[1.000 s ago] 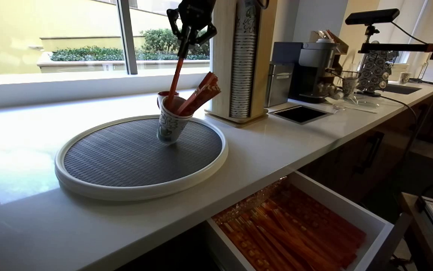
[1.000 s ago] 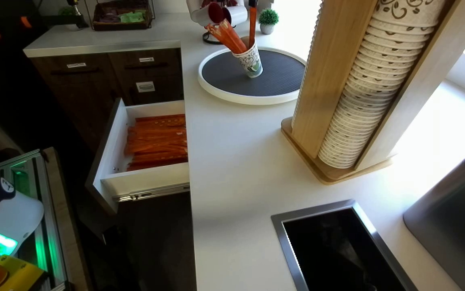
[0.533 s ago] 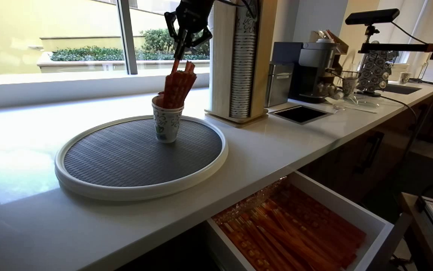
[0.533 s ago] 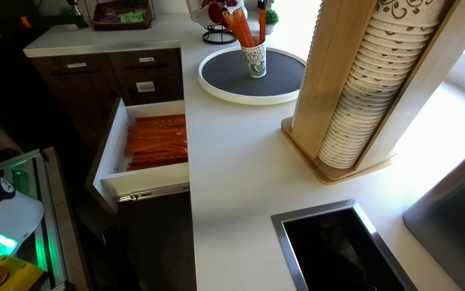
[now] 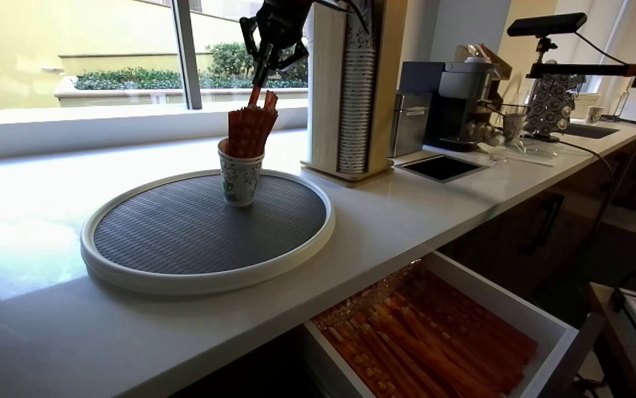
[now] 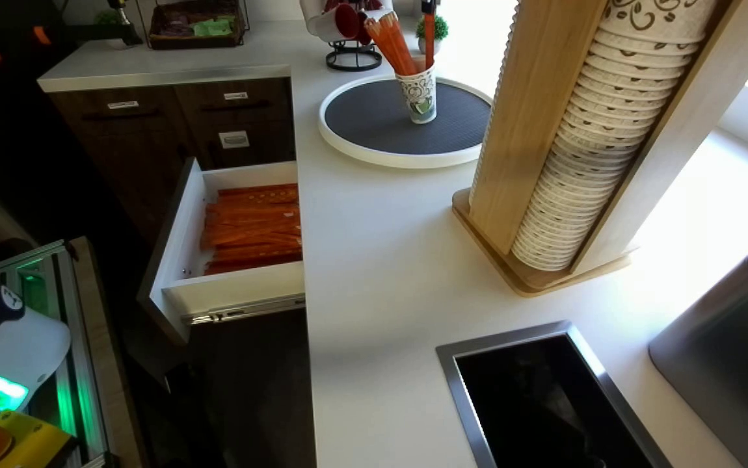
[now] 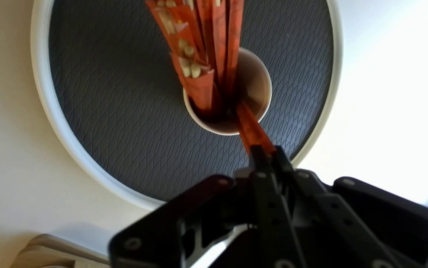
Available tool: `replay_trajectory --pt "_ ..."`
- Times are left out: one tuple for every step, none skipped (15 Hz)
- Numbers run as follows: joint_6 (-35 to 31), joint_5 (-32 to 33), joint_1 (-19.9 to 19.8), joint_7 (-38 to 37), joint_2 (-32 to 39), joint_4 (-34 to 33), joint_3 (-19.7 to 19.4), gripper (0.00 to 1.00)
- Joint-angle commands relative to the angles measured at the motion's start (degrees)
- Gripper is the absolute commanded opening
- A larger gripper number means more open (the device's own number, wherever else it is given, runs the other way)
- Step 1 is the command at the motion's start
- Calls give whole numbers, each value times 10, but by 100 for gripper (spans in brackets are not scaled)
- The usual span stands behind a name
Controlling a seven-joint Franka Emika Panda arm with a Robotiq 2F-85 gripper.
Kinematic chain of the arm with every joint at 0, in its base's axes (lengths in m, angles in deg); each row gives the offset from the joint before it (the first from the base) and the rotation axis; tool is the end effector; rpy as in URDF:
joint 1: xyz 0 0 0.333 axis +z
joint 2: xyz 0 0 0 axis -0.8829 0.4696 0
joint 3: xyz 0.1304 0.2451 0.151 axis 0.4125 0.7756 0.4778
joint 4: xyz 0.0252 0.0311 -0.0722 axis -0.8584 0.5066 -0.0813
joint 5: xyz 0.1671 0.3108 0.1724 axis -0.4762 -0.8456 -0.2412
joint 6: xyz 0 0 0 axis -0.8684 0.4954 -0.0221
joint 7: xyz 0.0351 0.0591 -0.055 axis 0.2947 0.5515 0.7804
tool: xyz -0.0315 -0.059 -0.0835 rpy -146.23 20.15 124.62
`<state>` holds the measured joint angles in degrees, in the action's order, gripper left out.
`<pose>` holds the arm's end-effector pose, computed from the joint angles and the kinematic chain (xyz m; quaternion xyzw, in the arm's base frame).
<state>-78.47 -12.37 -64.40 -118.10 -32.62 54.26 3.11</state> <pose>0.7328 -0.0361 0.5278 -0.8109 0.5504 -0.0815 0.1814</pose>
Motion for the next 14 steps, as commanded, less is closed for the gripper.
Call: replay_trajectory --pt "-14 11 3 -2 9 -10 -5 2" --pt "-15 13 4 -3 9 -9 -6 2" --pt "-14 11 3 -2 9 -9 -6 2" --pt "-15 12 3 -2 9 -9 -8 2" --pt "-16 12 3 -2 10 -8 -9 2" --pt "-17 12 3 -3 10 -8 -10 2" --pt "-19 11 3 -2 10 -7 -11 2" --pt "-21 11 3 -2 10 -7 -11 2" --pt "-23 11 3 -2 10 -7 -12 2" --pt "-25 11 3 -2 11 -7 -13 2" --pt "-27 11 2 -2 11 -7 -14 2" --pt "-28 9 2 -1 11 -7 -14 2" --pt "-28 7 1 -1 11 -7 -14 2" --pt "-30 6 0 -1 11 -7 -14 2"
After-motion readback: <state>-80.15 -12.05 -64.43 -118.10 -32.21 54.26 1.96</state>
